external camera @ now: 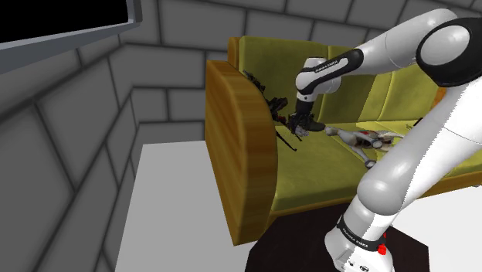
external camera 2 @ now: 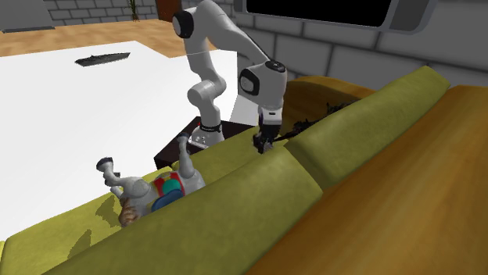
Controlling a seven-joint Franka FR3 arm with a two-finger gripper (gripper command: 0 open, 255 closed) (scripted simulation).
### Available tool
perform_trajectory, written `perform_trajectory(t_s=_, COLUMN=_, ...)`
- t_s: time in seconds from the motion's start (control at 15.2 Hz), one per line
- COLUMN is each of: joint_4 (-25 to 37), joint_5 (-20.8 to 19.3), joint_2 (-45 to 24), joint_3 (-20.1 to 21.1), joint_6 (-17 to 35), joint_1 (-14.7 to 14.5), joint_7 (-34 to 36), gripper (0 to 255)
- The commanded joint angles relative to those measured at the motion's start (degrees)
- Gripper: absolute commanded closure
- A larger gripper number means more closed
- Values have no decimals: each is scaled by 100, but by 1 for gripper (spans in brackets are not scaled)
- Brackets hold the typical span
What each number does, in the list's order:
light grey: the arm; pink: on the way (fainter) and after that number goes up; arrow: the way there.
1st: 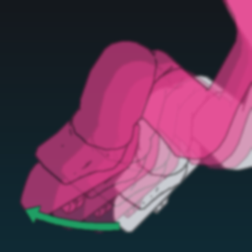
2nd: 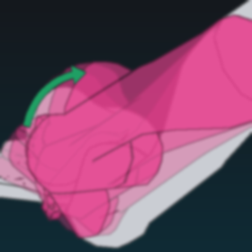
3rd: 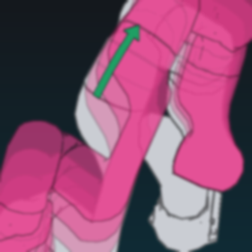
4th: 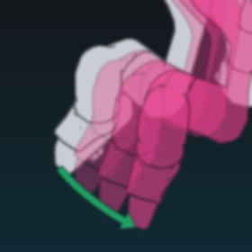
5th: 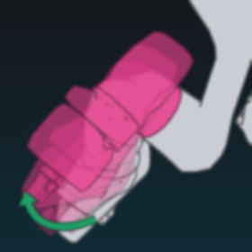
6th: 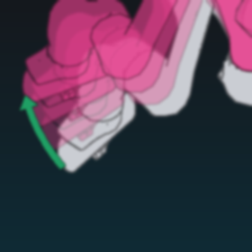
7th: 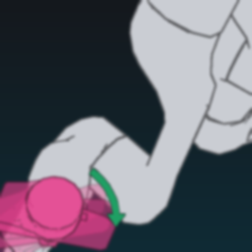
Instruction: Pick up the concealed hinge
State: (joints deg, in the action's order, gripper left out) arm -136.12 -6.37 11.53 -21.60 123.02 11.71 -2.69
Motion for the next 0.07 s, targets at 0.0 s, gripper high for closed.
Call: perform_trajectory(t_s=0.0, joint_4=17, joint_5=-10, joint_2=36, joint_3=7, joint_6=-53, joint_1=2, joint_7=10, gripper=255)
